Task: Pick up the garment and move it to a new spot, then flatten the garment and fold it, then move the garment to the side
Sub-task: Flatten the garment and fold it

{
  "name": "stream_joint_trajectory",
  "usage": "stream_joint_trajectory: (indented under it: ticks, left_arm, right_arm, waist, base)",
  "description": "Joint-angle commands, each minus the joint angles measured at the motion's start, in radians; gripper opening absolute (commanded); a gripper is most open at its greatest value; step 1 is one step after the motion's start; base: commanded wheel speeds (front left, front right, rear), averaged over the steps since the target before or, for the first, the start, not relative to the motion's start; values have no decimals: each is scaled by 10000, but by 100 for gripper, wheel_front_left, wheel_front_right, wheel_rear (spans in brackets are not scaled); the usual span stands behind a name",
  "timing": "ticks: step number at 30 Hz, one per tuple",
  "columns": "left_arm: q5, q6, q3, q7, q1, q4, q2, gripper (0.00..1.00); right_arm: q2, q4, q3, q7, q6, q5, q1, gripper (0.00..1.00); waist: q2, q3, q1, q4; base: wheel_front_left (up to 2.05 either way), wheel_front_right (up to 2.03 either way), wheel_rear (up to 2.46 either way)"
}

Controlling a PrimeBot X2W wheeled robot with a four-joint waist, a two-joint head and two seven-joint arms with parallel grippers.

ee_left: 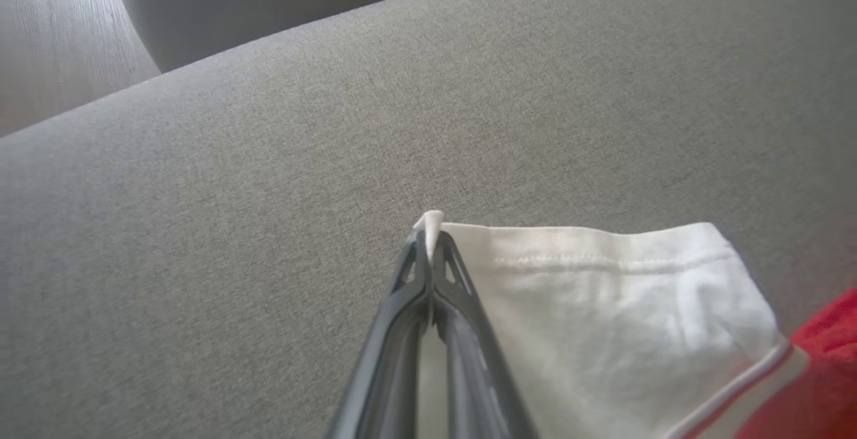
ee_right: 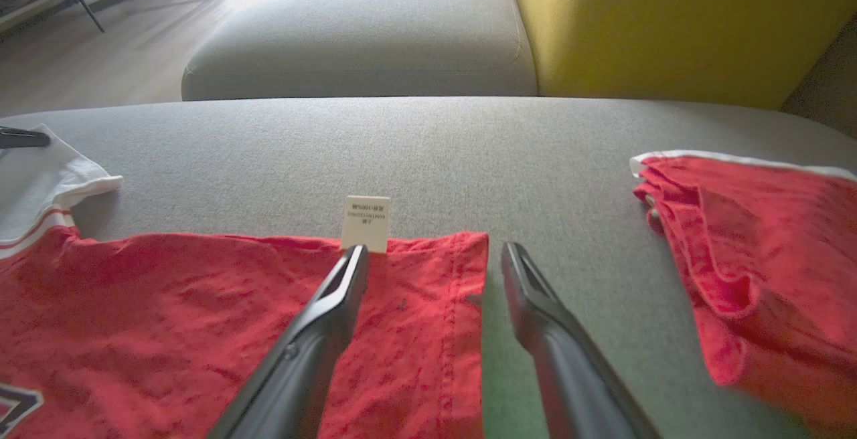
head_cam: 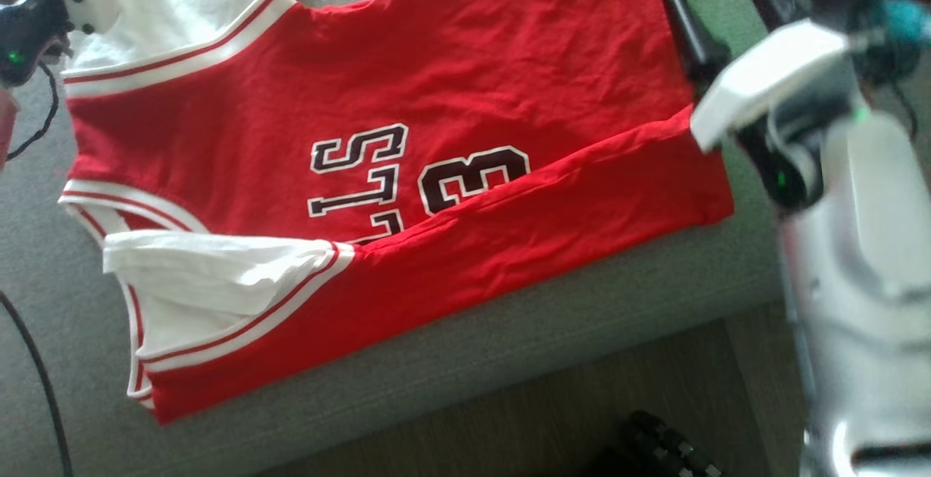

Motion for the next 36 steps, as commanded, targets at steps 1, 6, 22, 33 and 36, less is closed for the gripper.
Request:
stream_joint_trajectory:
  ticks: [1, 6, 22, 33, 36]
  left_arm:
    - [-61, 3, 210, -77, -481, -330, 488, 0]
    - [-251, 3, -153, -164, -629, -545, 445, 0]
    - [-830, 2, -1105, -378, -914, -670, 500, 0]
    - [-1178, 2, -1651, -526, -1061, -516, 503, 0]
    - [-1256, 2, -1798, -642, -1068, -507, 526, 0]
  right_arm:
    - [51, 1, 182, 109, -4, -169, -351, 100]
    - [51, 1871, -71, 587, -4, -802, -1898, 100]
    - [52, 6042, -701, 1133, -4, -1742, -4455, 100]
    - [52, 7485, -585, 497, -4, -1767, -5198, 0]
    - [52, 7718, -535, 298, -4, -1829, -5368, 0]
  waist:
    - [0, -10, 0, 76]
    - [0, 42, 0, 353]
    - [0, 157, 0, 592]
    - [0, 65, 0, 699]
    - [0, 20, 0, 726]
  base:
    - [0, 0, 0]
    - [0, 0, 0]
    - [0, 0, 0]
    - [0, 0, 0]
    - [0, 0, 0]
